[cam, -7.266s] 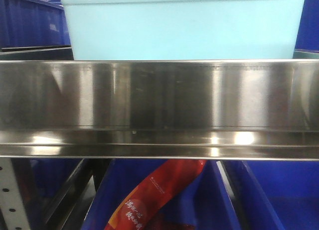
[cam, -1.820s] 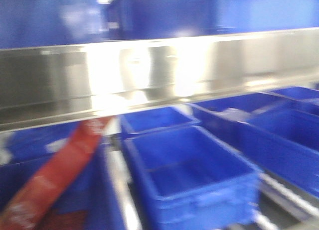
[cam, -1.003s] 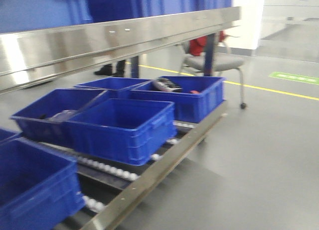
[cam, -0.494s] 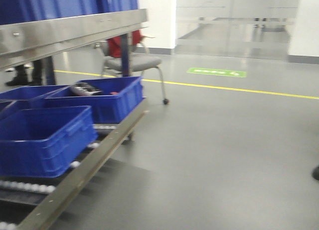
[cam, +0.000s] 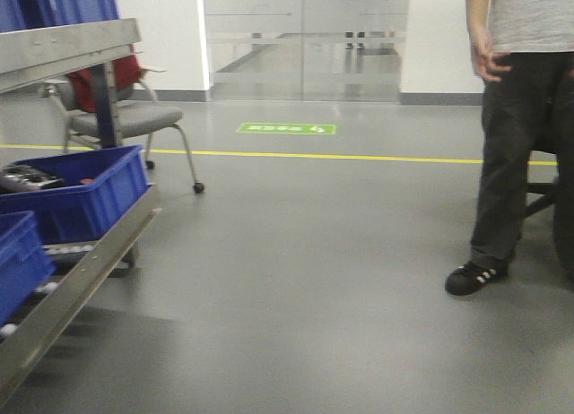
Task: Fetch blue bin and place on conveyor start
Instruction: 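Carry the bin in both grippers while driving toward the red conveyor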
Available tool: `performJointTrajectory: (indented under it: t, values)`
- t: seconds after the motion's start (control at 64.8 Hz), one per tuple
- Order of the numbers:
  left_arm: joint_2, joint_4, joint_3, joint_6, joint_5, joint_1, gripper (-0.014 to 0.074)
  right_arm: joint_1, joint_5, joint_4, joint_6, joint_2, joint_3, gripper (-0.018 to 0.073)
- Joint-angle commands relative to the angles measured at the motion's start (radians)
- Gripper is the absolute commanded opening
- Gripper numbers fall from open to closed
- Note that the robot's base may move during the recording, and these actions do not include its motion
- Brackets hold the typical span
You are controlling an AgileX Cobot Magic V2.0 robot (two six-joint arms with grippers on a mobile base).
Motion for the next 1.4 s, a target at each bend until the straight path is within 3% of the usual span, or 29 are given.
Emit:
performJointTrajectory:
  t: [0.0,0.849,1.003,1.388]
  values:
    - [-0.011,0.038,-0.008,0.016,-0.028,0.002,-0.0111,-0.006,-0.027,-0.027,-0.024,-0.017,-0.008,-0.0152]
    - [-0.011,0.039,-0.008,0.016,-0.029,0.002,-0.0111,-0.006,-0.027,-0.025,-0.024,-0.017,-0.008,-0.0152]
    - [-0.011,0.076,-0.008,0.016,-0.029,0.002,-0.0111,-0.006,-0.027,-0.023,-0.024,-0.017,-0.008,-0.0152]
    - [-0.011,0.084,-0.008,0.016,-0.029,0.002,-0.0111,-0.006,-0.027,-0.023,-0.024,-0.017,-0.008,-0.0152]
